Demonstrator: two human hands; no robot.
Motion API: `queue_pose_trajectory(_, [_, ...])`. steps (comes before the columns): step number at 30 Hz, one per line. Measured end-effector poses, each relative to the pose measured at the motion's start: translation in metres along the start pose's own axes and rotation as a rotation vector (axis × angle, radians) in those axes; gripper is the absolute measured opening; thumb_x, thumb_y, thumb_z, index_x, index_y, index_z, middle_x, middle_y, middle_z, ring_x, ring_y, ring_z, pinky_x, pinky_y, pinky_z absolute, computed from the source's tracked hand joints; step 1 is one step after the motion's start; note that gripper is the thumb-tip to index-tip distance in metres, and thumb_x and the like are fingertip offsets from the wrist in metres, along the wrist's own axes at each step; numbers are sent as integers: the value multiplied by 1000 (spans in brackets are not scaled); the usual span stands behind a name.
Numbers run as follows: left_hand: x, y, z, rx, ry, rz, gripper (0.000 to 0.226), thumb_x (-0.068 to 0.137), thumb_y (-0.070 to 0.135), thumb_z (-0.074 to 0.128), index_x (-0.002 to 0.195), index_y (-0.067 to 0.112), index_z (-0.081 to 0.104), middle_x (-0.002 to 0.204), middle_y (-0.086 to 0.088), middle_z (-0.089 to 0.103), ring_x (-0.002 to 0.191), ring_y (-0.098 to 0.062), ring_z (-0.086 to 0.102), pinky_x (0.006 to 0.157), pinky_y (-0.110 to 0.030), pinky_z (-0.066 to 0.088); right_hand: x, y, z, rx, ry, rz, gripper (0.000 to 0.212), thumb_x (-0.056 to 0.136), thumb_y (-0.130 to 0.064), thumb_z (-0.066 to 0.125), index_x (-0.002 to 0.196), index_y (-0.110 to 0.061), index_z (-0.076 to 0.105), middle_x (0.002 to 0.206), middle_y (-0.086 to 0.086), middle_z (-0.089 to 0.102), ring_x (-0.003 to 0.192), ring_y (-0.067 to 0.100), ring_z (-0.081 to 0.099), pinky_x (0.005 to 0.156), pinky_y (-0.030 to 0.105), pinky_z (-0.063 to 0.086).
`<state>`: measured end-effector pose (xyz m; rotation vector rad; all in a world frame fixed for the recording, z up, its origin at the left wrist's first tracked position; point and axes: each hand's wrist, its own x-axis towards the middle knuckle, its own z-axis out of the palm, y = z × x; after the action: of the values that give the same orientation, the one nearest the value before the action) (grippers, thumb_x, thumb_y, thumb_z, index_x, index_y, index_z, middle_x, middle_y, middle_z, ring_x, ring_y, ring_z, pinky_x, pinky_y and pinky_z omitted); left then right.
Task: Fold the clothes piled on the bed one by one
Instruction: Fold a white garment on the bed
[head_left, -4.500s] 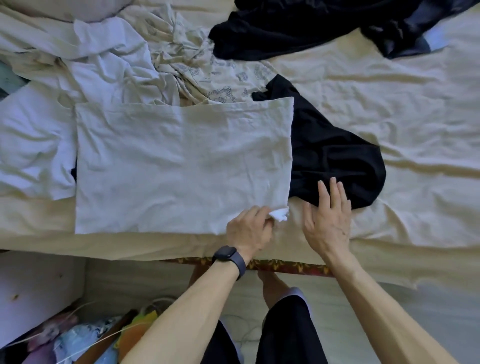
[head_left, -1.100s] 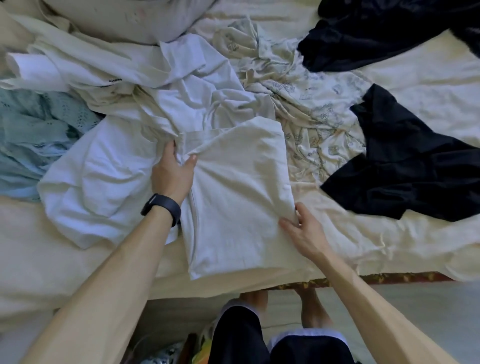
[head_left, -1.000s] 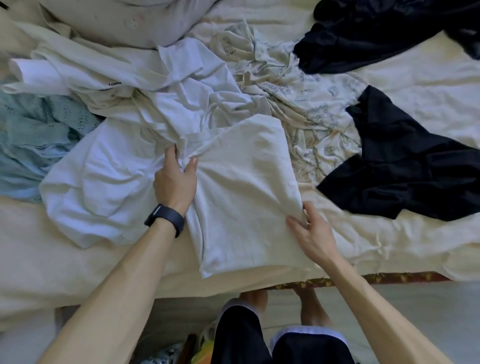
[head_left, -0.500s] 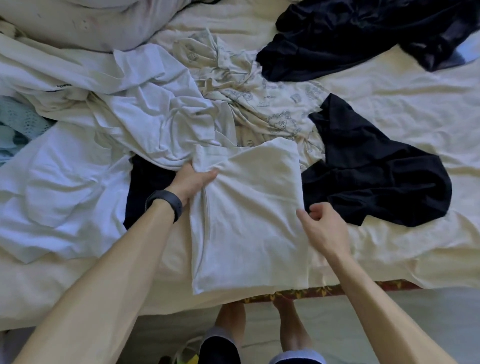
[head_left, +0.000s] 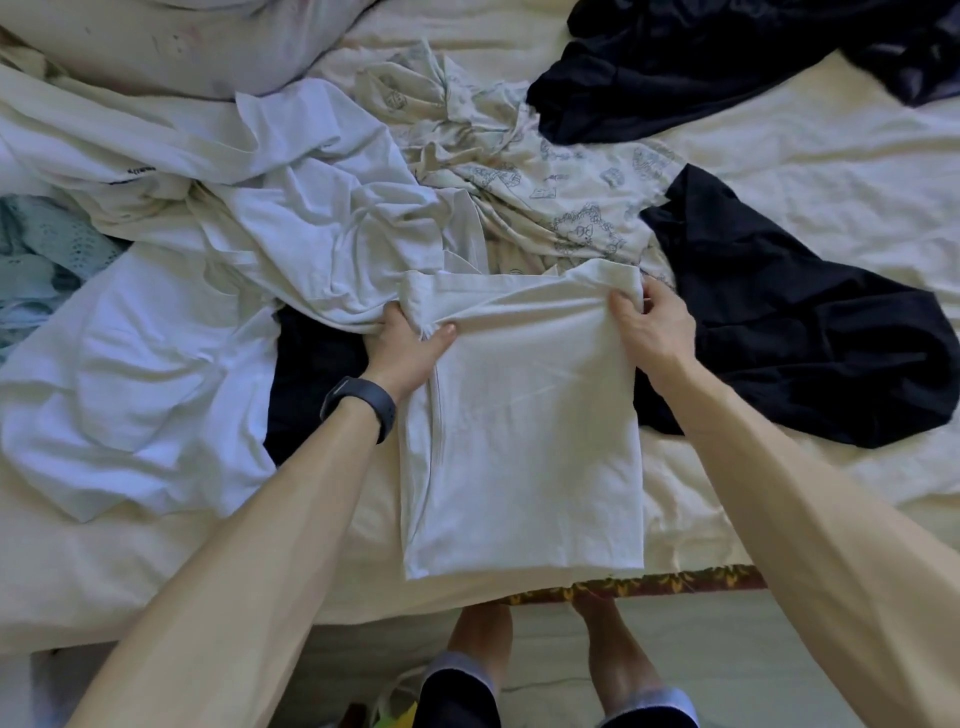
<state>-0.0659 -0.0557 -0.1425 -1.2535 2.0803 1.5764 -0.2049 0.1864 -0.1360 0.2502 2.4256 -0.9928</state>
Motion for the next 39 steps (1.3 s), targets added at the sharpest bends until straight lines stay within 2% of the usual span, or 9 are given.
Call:
queue_pose_trajectory(4, [-30,1,12,10,251,103,72,88,33,74,142,8,33,131,-4,47,122,-24,50,97,-32,43,-28,-2,10,-39,102,-58,52,97,-41,59,141,-14,50,135,9,58,125,29,53,106,39,40])
queue_pose_trajectory(7, [-73,-21,28,396,470,350,76,87,32,68,149,5,35,147,-17,43,134,-35,42,111,-47,34,-77,18,17,-189,229,-273,58,96,-34,64,143,-4,49,143,15,51,132,33,46,113,42,35])
queue_pose_trajectory(14, [-107,-105,56,1194,-122,550,62,102,58,8,153,41,-23,166,7,-18,148,-15,-28,117,-49,-21,-160,119,43,-772,-191,-639,64,104,-49,28,164,-29,13,172,6,-1,159,24,-3,124,59,13])
queue_pose_trajectory(18, [-118,-139,23,1124,67,427,66,100,58,11,159,32,-3,166,5,-13,152,-13,-15,121,-52,-6,-182,174,7,-822,-226,-384,69,104,-61,13,162,-34,-13,170,1,-21,156,20,-19,126,53,-6])
queue_pose_trajectory(22, [-162,-137,37,779,289,255,75,96,49,54,157,14,28,159,-13,33,141,-33,35,112,-52,31,-199,165,3,-403,-60,-159,64,99,-50,56,152,-23,34,148,4,43,136,23,41,110,44,40])
queue_pose_trajectory(25, [-191,-134,53,269,375,-100,58,86,46,71,131,17,47,130,-8,54,113,-28,55,87,-39,49,-194,151,6,3,-8,174,43,90,-52,67,119,-24,54,110,-9,59,106,18,60,82,34,49])
queue_pose_trajectory(28, [-204,-135,58,-123,342,-382,45,86,50,71,112,21,47,106,4,57,90,-16,57,63,-19,39,-188,158,1,97,-121,298,42,88,-57,69,108,-21,59,98,-7,62,89,14,62,68,30,45])
queue_pose_trajectory(32, [-196,-145,41,-13,251,-419,53,82,55,74,115,17,59,112,1,61,107,-24,56,89,-40,51,-191,179,-12,254,-330,381,33,95,-44,69,105,-13,65,97,3,68,78,18,68,61,33,52])
queue_pose_trajectory(39, [-210,-149,19,-560,72,-478,45,91,10,73,128,1,48,126,-16,56,98,-19,61,76,-32,57,-212,178,-33,355,-306,283,24,101,-33,64,102,-9,66,89,4,78,83,16,77,75,34,62])
